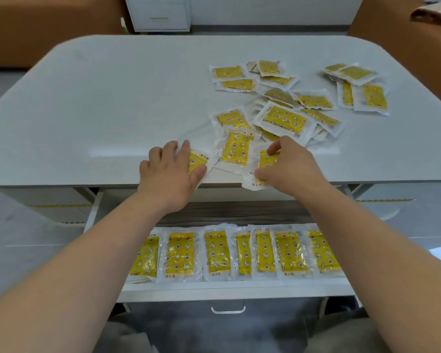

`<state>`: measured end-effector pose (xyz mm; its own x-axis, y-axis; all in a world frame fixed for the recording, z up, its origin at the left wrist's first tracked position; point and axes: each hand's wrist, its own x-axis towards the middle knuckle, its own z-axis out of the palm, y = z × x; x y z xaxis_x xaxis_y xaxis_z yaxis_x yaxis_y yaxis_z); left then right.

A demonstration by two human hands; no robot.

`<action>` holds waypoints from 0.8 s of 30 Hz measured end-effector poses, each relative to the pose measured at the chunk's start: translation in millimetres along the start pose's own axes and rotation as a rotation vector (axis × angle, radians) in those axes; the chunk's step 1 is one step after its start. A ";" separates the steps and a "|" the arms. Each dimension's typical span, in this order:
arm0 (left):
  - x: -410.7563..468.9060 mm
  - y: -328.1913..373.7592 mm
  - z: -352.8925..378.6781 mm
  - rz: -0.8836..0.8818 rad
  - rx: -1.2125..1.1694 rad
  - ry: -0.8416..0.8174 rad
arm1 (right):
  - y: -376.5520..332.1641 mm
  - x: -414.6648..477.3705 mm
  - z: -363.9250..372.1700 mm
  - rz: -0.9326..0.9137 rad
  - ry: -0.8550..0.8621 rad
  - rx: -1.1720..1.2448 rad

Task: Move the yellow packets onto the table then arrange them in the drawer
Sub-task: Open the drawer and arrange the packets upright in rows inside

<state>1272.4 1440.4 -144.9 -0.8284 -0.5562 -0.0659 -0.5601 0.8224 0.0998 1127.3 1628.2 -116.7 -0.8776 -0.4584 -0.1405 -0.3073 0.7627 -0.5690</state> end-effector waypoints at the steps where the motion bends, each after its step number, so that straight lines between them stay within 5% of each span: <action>1: -1.5 -0.2 1.9 0.002 0.001 0.005 | -0.2 -1.1 0.9 -0.006 -0.001 0.000; 10: -9.6 -2.8 -4.2 0.061 -0.069 0.113 | -2.2 0.1 8.3 -0.043 0.054 0.097; 20: -11.3 -19.6 -39.7 0.163 -0.074 -0.331 | -8.1 -5.0 6.5 -0.013 0.038 0.176; 24: -10.0 -24.9 -39.8 0.155 -0.075 -0.343 | -10.6 -10.0 7.8 -0.006 0.026 0.234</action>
<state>1294.7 1420.7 -107.2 -0.8627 -0.3435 -0.3712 -0.4372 0.8754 0.2061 1142.2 1621.1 -115.6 -0.8863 -0.4480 -0.1174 -0.2214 0.6325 -0.7423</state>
